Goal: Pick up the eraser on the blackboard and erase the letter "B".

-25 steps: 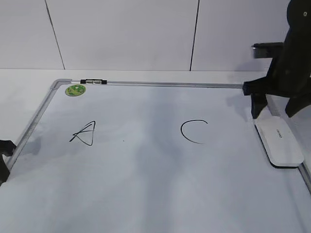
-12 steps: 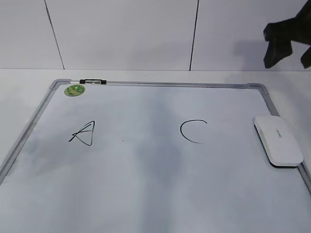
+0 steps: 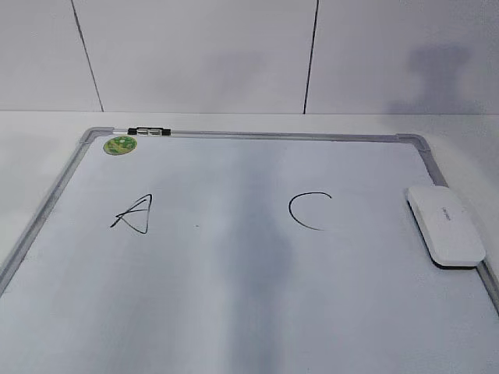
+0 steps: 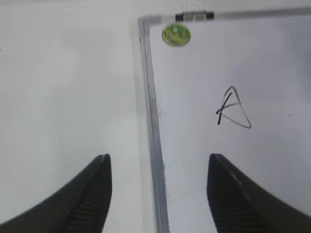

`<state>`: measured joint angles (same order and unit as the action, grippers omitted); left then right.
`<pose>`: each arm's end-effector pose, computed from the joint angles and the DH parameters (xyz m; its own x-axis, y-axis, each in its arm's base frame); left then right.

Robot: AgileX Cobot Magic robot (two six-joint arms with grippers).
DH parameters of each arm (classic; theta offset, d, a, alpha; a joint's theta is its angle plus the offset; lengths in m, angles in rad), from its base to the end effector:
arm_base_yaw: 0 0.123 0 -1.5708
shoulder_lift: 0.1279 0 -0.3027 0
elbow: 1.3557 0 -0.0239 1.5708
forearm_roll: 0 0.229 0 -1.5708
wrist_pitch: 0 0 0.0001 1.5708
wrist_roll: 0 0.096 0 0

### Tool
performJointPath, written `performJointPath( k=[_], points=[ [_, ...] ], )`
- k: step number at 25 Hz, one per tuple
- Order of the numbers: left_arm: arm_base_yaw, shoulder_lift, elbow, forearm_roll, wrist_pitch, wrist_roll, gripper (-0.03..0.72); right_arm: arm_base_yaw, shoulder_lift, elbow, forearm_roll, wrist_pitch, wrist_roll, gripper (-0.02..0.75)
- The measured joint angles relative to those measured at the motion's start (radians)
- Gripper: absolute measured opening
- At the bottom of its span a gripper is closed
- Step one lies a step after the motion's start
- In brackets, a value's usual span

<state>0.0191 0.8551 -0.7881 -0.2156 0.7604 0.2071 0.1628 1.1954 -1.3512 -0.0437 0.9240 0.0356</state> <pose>0.1316 -0.0117 0.3401 -0.6603 0.0366 -0.7501 0.1241 0.9904 -0.0610 0.2145 0.0318 0.4343 -0.6221 -0.0928 -0.7774 -0.1295 0.9915 -0.0147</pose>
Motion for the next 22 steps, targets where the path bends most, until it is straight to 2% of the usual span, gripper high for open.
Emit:
performJointPath(
  k=[9,16,22],
  points=[
    [0.000,-0.268,0.021,0.000,0.061,0.000,0.465,0.000,-0.391,0.365,0.032,-0.091,-0.036,0.595],
    [0.000,-0.485,0.185,-0.016,0.087,0.000,0.465,0.000,-0.720,0.614,0.044,-0.101,-0.036,0.594],
    [0.000,-0.658,0.262,-0.023,0.207,0.000,0.465,0.000,-0.936,0.757,0.044,0.014,-0.036,0.594]
  ],
)
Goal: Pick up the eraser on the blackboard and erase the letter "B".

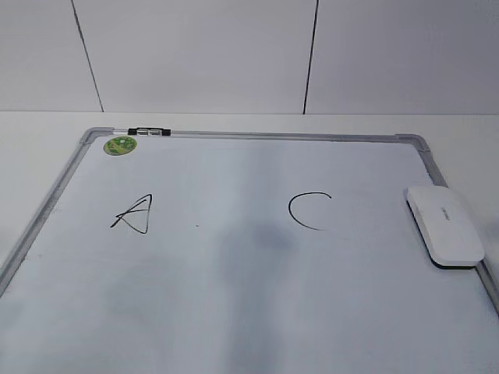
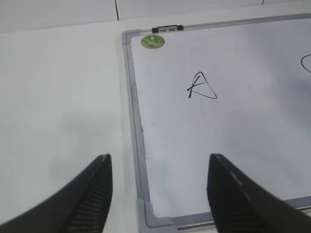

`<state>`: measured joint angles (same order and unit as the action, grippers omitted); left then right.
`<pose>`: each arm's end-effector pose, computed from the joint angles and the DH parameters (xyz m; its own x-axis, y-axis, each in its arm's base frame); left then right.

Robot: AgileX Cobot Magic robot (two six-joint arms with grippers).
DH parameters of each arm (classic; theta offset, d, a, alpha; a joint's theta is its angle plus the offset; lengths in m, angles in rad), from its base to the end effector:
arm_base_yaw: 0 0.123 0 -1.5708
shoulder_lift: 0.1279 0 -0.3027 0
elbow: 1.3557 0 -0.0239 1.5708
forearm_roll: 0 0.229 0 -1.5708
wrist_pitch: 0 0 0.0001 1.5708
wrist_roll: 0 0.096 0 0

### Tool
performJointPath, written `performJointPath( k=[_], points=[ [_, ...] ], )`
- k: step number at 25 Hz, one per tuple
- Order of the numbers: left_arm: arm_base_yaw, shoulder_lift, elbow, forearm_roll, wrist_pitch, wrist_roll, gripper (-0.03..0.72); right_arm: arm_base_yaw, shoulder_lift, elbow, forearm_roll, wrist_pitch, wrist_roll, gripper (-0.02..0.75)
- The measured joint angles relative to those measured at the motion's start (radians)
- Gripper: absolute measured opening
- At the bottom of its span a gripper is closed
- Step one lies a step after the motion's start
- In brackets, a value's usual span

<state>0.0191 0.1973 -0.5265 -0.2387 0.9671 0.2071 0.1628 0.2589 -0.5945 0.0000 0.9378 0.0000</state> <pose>-0.0059 -0.0188 0.2859 -0.5000 0.0589 -0.8640 0.1838 0.9822 -0.0394 0.0022 0.0004 0.3056 -0.4860 -0.0798 -0.8703 -0.1621 0.9868 0.0000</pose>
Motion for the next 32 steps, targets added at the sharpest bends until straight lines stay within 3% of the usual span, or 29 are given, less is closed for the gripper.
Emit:
performJointPath(
  k=[10,14,32],
  points=[
    [0.000,-0.186,0.000,0.003,0.078,0.000,0.465,0.000,-0.251,0.029,-0.007,0.206,-0.018,0.594],
    [0.000,-0.187,0.015,0.055,0.141,0.000,0.464,0.000,-0.275,0.075,-0.009,0.217,-0.030,0.594],
    [-0.001,-0.187,0.016,0.058,0.143,0.000,0.414,0.008,-0.275,0.094,-0.027,0.214,-0.019,0.594]
  ],
)
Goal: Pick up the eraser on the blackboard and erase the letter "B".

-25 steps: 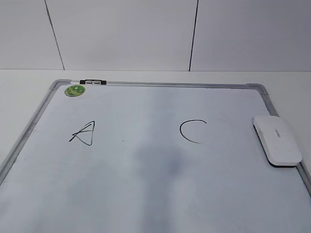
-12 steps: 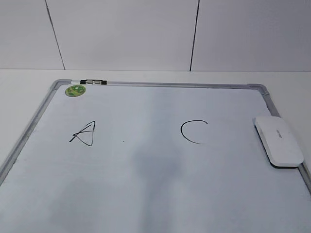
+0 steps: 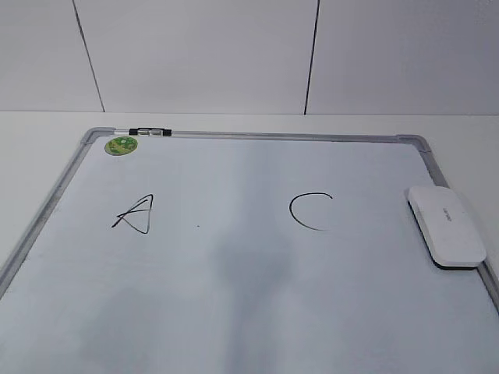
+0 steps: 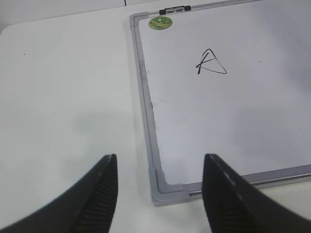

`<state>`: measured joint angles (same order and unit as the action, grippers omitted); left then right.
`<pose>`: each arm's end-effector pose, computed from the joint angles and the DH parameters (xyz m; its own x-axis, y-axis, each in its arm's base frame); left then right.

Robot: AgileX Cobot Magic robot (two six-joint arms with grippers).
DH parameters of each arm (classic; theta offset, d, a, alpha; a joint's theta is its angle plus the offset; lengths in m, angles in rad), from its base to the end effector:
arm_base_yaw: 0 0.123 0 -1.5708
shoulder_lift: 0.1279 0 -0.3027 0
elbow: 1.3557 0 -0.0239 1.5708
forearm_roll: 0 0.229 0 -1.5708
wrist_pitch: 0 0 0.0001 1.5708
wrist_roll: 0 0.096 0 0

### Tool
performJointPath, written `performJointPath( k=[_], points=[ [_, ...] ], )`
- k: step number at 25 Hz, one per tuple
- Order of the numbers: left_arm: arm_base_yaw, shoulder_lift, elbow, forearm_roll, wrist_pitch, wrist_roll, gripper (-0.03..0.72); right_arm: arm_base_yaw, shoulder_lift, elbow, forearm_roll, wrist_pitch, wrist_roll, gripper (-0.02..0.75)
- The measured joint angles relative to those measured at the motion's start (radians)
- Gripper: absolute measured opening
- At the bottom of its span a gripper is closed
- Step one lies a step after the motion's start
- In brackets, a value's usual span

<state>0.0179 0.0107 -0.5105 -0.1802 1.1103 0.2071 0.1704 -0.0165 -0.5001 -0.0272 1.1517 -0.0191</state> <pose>-0.0398 -0.0161 0.2647 -0.4747 0.1159 -0.8725 0.1832 0.9826 0.0308 -0.0430 -0.0098 0.2563 -0.5085 -0.1181 -0.8529 -0.1640 0.9857 -0.0387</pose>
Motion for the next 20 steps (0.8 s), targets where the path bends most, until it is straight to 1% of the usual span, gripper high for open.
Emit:
performJointPath(
  k=[15,18,20],
  points=[
    [-0.005,0.000,0.000,0.002,0.000,0.000,0.413,-0.001,0.000,0.000,0.000,-0.002,0.000,0.594],
    [-0.006,0.000,0.000,0.002,0.000,0.000,0.405,-0.057,0.000,0.000,0.000,-0.002,0.000,0.594],
    [-0.006,0.000,0.000,0.002,0.000,0.000,0.396,-0.121,0.000,0.000,0.000,-0.002,0.000,0.594]
  ],
)
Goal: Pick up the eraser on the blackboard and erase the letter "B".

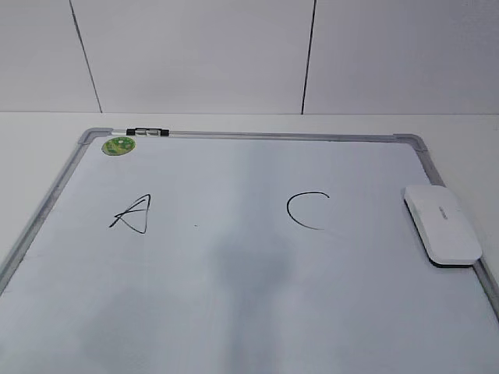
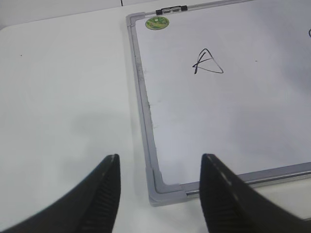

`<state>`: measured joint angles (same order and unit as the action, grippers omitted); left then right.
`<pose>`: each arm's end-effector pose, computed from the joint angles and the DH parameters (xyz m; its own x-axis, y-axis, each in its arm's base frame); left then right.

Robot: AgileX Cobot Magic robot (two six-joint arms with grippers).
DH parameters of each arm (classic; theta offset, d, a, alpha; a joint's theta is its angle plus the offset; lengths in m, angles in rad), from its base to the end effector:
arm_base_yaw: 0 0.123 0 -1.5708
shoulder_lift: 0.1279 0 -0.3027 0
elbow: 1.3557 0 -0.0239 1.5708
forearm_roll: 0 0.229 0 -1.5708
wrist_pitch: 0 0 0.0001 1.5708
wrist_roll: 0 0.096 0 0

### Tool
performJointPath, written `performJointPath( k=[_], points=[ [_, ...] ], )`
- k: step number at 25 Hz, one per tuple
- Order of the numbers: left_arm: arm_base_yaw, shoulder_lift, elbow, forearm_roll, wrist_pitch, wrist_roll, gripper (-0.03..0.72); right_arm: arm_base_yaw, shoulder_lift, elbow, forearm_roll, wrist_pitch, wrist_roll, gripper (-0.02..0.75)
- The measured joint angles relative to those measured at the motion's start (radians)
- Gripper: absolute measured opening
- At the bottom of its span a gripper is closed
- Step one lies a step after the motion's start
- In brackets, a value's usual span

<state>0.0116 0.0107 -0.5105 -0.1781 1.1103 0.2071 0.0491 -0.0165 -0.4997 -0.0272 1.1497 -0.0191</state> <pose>-0.0398 -0.0157 0.2646 -0.4741 0.1198 -0.8723 0.1882 0.9816 0.0325 -0.0437 -0.0045 0.2563 -0.5177 -0.0557 -0.8537 -0.0435 0.9983 -0.0387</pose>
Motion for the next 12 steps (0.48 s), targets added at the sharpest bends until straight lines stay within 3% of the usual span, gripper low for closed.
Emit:
performJointPath(
  k=[3,12],
  points=[
    [0.000,0.000,0.000,0.000,0.000,0.000,0.387,-0.057,0.000,0.000,0.000,0.000,0.000,0.594],
    [0.000,0.000,0.000,0.000,0.000,0.000,0.373,-0.066,0.000,0.000,0.000,0.000,0.000,0.594]
  ],
)
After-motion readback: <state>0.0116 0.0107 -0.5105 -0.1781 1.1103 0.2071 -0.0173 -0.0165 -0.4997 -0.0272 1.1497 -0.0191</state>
